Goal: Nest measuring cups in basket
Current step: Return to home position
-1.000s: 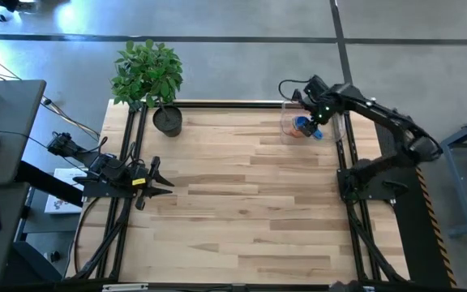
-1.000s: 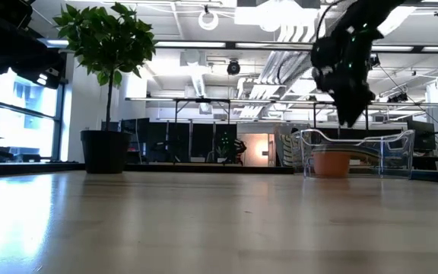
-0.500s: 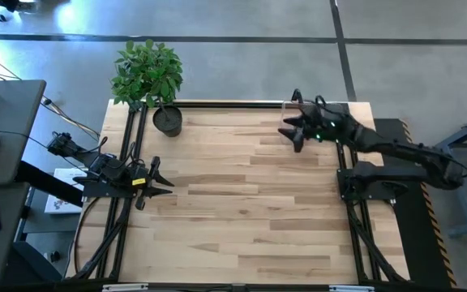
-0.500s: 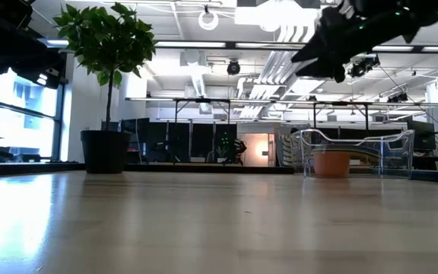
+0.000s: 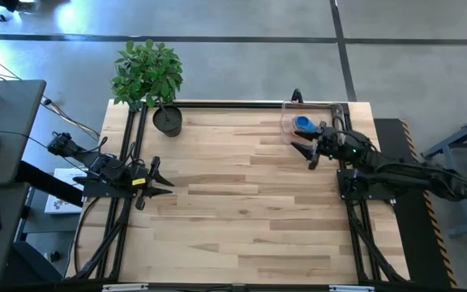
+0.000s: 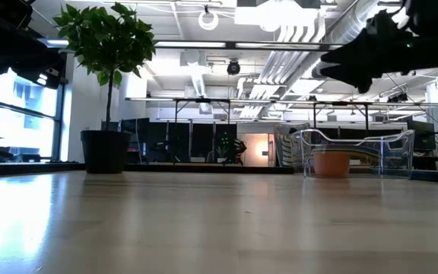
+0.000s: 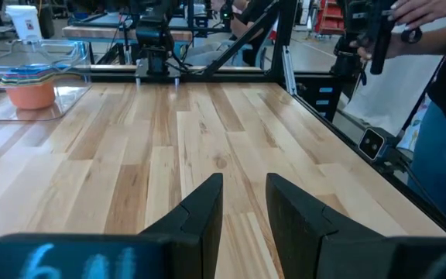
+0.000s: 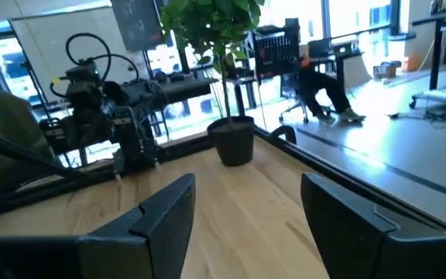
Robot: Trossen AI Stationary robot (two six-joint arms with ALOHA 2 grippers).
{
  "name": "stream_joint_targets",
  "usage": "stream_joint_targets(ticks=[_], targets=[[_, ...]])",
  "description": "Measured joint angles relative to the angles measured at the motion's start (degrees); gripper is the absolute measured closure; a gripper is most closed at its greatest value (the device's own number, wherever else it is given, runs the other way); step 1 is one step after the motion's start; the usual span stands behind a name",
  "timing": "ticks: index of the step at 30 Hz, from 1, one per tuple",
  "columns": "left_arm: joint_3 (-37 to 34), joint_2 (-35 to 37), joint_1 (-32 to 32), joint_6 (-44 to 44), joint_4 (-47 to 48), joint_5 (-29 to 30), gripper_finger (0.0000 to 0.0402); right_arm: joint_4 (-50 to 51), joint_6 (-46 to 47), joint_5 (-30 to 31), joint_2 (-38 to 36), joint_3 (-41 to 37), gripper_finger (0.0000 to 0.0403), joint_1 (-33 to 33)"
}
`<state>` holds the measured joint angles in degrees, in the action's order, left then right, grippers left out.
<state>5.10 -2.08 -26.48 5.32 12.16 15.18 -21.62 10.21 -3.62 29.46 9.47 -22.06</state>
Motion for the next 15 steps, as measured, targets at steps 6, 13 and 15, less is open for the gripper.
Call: stream_joint_targets(ticks=[6,13,15], targets=[[0.0,0.0,0.0,0.0,0.0,0.0,0.0312,-2.6,-1.7,2.1,-8.6,-5.6,0.0178,0.0],[0.0,0.0,0.0,0.0,0.0,0.0,0.0312,0.3,-3.2,2.6,-17.1,-8.9,0.0178,0.0],[0.0,0.0,0.0,0.0,0.0,0.0,0.0312,3.3,-3.2,3.4,-19.1,-8.9,0.0178,0.0]])
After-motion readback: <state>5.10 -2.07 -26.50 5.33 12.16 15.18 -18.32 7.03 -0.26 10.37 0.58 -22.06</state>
